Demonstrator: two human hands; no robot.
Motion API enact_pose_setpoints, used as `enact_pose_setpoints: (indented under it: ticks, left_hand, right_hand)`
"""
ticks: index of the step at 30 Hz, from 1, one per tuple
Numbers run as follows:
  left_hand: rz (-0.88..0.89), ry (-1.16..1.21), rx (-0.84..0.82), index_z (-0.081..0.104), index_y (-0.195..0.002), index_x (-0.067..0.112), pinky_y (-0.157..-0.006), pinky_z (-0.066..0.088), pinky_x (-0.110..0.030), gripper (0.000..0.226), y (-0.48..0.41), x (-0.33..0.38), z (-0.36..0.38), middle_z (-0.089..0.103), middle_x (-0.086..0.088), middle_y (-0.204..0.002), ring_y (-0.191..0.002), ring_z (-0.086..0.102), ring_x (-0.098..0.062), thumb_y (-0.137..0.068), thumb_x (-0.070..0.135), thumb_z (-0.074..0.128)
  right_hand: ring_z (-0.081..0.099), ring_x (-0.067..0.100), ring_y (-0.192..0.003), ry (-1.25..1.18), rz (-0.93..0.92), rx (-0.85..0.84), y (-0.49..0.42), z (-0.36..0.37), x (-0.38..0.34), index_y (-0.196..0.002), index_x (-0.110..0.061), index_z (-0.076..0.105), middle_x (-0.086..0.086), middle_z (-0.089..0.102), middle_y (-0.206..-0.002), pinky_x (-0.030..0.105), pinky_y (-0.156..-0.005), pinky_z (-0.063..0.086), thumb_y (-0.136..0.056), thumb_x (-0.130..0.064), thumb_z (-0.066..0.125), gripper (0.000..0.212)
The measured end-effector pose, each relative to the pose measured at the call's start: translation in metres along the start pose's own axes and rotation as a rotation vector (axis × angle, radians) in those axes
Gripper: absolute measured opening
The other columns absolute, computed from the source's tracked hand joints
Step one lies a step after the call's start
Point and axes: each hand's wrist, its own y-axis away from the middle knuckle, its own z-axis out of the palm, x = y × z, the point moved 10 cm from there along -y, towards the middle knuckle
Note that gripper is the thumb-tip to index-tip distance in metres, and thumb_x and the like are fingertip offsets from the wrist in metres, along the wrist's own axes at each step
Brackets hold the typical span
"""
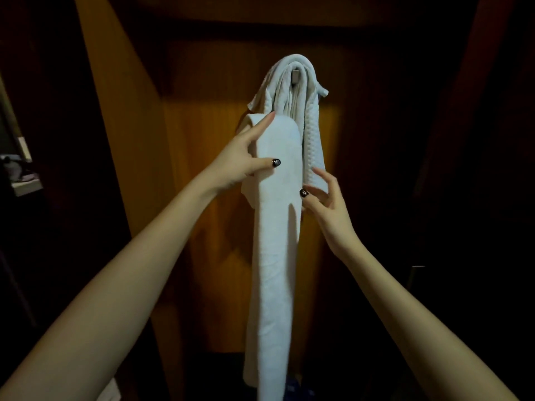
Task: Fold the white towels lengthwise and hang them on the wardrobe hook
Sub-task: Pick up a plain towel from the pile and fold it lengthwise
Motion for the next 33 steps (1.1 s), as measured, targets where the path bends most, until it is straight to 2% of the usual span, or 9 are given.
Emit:
enact_pose_setpoints:
  ticks: [4,7,11,14,16,18,20,26,33]
  left_hand:
    - [-0.008,-0.112,-0.015,0.026,-0.149,0.026,-0.113,0.030,-0.037,0.066,0.011,0.018,0.001,0.028,-0.004,-0.153,-0.139,0.029,-0.019,-0.093,0.023,0.059]
    - [-0.082,-0.104,-0.033,0.026,-0.148,0.034,-0.113,0.029,-0.044,0.056,0.021,0.016,0.005,0.024,0.001,-0.157,-0.143,0.021,-0.019,-0.097,0.035,0.049]
    - [-0.091,-0.060,-0.055,0.026,-0.147,0.040,-0.090,0.039,-0.018,0.050,0.037,0.024,0.015,0.019,0.009,-0.157,-0.129,0.022,-0.001,-0.099,0.043,0.041]
    - [-0.076,-0.043,-0.019,0.029,-0.145,0.042,-0.105,0.029,-0.032,0.047,0.040,0.028,0.006,0.021,0.008,-0.157,-0.137,0.020,-0.007,-0.100,0.038,0.043]
    - [-0.078,-0.067,-0.002,0.028,-0.143,0.044,-0.106,0.037,-0.040,0.051,0.039,0.028,-0.001,0.023,0.011,-0.155,-0.138,0.029,-0.020,-0.099,0.031,0.048]
    - [-0.090,-0.049,-0.004,0.027,-0.145,0.044,-0.086,0.053,-0.024,0.060,0.036,0.026,-0.005,0.026,0.016,-0.147,-0.124,0.044,-0.010,-0.096,0.022,0.055]
    - [-0.119,-0.005,-0.018,0.024,-0.146,0.043,-0.071,0.052,-0.011,0.069,0.031,0.019,-0.006,0.029,0.012,-0.144,-0.111,0.045,-0.001,-0.093,0.014,0.058]
    - [-0.147,0.022,-0.016,0.020,-0.147,0.043,-0.080,0.054,-0.018,0.080,0.015,0.000,-0.007,0.032,0.007,-0.143,-0.113,0.046,-0.006,-0.089,0.008,0.061]
    - [-0.114,0.059,0.115,0.027,-0.146,0.040,-0.079,0.056,-0.022,0.080,-0.006,-0.016,-0.033,0.031,-0.002,-0.149,-0.122,0.047,-0.021,-0.087,0.001,0.063]
  right_hand:
    - [0.049,0.010,-0.127,0.216,-0.218,0.042,0.016,0.003,-0.041,-0.135,-0.047,0.041,-0.004,0.051,-0.140,0.040,-0.105,0.045,-0.095,-0.022,0.060,0.051]
    - [0.047,0.005,-0.128,0.282,-0.216,0.007,0.023,0.017,-0.051,-0.141,-0.046,0.036,-0.008,0.048,-0.142,0.031,-0.103,0.044,-0.093,-0.027,0.061,0.057]
    - [0.032,0.009,-0.141,0.187,-0.187,-0.098,0.039,0.037,-0.049,-0.141,-0.060,0.018,-0.014,0.028,-0.156,0.036,-0.111,0.037,-0.094,-0.027,0.062,0.072]
    - [0.035,0.018,-0.141,0.066,-0.122,-0.118,0.044,0.035,-0.038,-0.136,-0.066,0.015,-0.007,0.024,-0.158,0.045,-0.111,0.038,-0.093,-0.018,0.063,0.081]
    - [0.047,0.018,-0.132,0.046,-0.086,-0.174,0.047,0.036,-0.030,-0.135,-0.068,0.020,0.003,0.033,-0.155,0.041,-0.107,0.043,-0.093,-0.014,0.063,0.081]
    - [0.043,0.014,-0.135,0.069,-0.068,-0.247,0.050,0.039,-0.021,-0.137,-0.060,0.030,-0.005,0.041,-0.151,0.035,-0.110,0.039,-0.092,-0.011,0.064,0.075]
    - [0.038,0.004,-0.137,0.085,-0.051,-0.302,0.052,0.043,-0.013,-0.135,-0.047,0.044,-0.023,0.047,-0.142,0.027,-0.112,0.034,-0.089,-0.006,0.066,0.065]
    - [0.062,0.002,-0.110,0.111,0.088,-0.374,0.050,0.042,0.013,-0.117,-0.005,0.068,-0.004,0.069,-0.115,0.017,-0.090,0.047,-0.087,0.007,0.063,0.032]
    - [0.059,0.002,-0.110,0.115,0.097,-0.362,0.032,0.017,0.016,-0.111,-0.029,0.070,-0.008,0.069,-0.117,0.019,-0.092,0.044,-0.086,0.003,0.065,0.041]
